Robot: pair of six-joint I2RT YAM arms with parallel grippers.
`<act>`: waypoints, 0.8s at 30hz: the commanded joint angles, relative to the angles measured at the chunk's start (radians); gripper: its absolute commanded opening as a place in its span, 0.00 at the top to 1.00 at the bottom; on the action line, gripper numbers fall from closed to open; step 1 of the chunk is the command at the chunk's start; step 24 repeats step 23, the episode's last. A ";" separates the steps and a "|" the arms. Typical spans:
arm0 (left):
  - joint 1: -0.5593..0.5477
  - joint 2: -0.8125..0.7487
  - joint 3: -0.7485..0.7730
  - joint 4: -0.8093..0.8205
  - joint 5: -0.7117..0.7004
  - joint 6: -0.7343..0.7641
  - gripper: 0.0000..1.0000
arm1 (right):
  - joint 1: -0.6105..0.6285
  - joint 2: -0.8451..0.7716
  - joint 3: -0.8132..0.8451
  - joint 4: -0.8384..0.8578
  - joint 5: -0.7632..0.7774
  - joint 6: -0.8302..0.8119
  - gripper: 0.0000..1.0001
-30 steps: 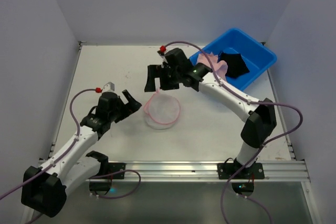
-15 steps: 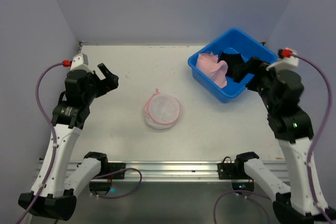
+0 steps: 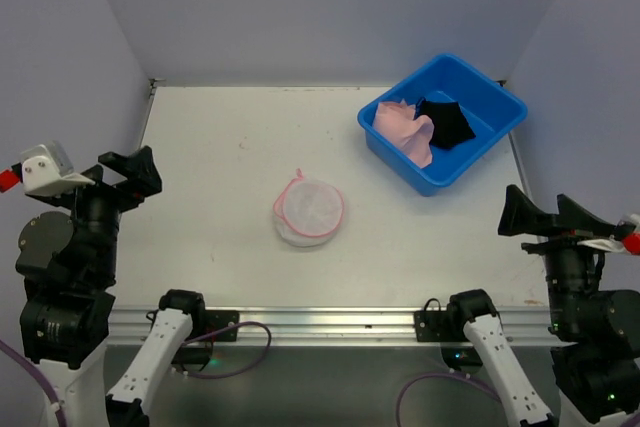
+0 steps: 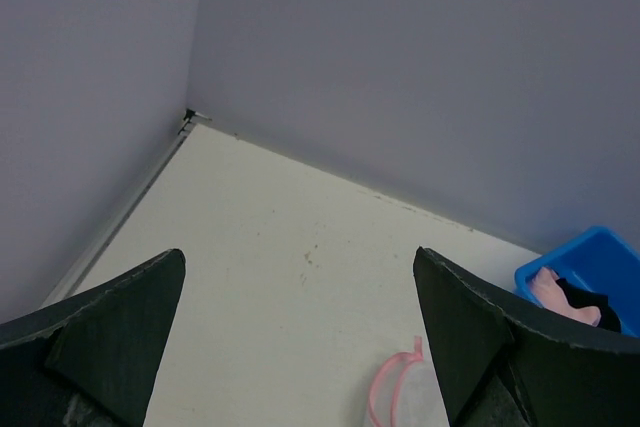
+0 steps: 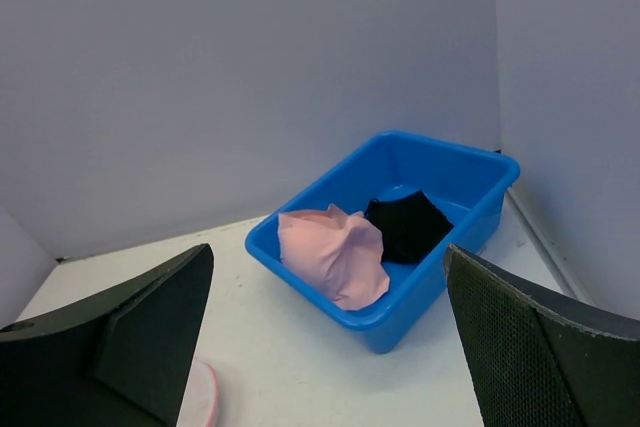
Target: Unzip the laundry bag and remove the bra
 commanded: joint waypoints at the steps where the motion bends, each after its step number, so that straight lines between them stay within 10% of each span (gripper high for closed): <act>1: 0.006 -0.009 -0.018 -0.075 -0.091 0.017 0.00 | 0.000 -0.040 -0.025 -0.005 -0.012 -0.045 0.01; 24: 0.006 -0.106 -0.157 -0.036 0.006 -0.038 0.00 | 0.002 -0.128 -0.083 0.021 -0.050 -0.058 0.01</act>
